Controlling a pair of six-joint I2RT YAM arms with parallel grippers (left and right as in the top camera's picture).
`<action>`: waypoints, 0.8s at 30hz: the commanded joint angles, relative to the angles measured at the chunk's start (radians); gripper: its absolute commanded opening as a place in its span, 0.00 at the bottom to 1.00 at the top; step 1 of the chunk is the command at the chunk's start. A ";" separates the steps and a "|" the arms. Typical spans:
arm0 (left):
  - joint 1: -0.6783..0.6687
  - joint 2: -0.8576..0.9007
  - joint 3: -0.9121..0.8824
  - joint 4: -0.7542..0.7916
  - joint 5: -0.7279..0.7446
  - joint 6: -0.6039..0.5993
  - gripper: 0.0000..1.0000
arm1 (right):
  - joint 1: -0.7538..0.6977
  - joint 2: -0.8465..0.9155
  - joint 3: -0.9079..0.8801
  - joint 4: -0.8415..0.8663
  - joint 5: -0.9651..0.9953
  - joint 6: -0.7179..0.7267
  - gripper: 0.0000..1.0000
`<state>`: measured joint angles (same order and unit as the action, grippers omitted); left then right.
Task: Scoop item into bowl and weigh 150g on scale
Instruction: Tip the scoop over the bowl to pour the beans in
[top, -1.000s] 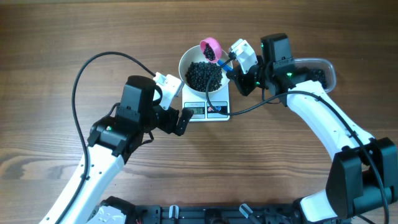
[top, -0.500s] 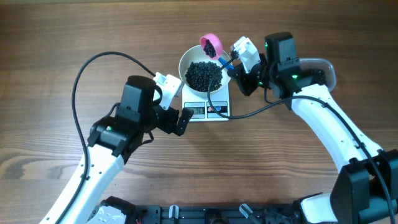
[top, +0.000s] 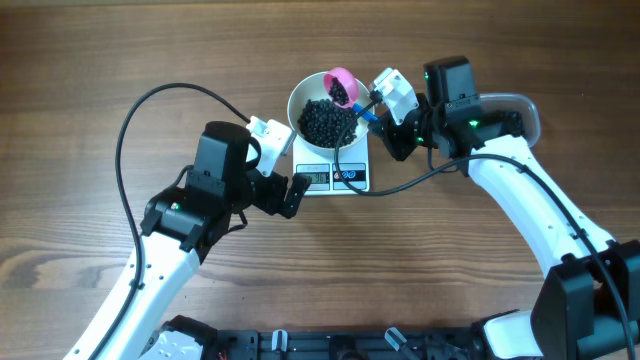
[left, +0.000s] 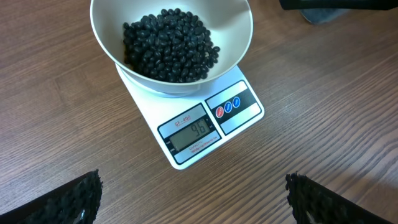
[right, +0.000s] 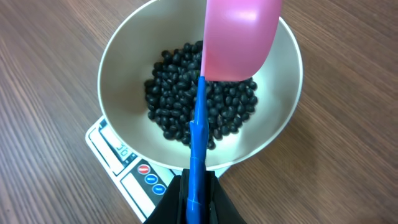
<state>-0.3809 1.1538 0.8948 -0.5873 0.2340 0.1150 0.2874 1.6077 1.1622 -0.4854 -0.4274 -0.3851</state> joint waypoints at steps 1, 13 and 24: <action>-0.003 0.008 -0.005 0.000 0.009 0.011 1.00 | 0.012 -0.016 0.008 0.003 0.076 -0.097 0.04; -0.003 0.008 -0.005 0.000 0.009 0.011 1.00 | 0.042 -0.017 0.008 0.005 0.063 -0.060 0.04; -0.003 0.008 -0.005 0.000 0.009 0.011 1.00 | 0.042 -0.016 0.008 0.010 0.021 -0.056 0.04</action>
<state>-0.3809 1.1538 0.8948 -0.5873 0.2340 0.1150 0.3267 1.6077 1.1622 -0.4854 -0.3595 -0.4503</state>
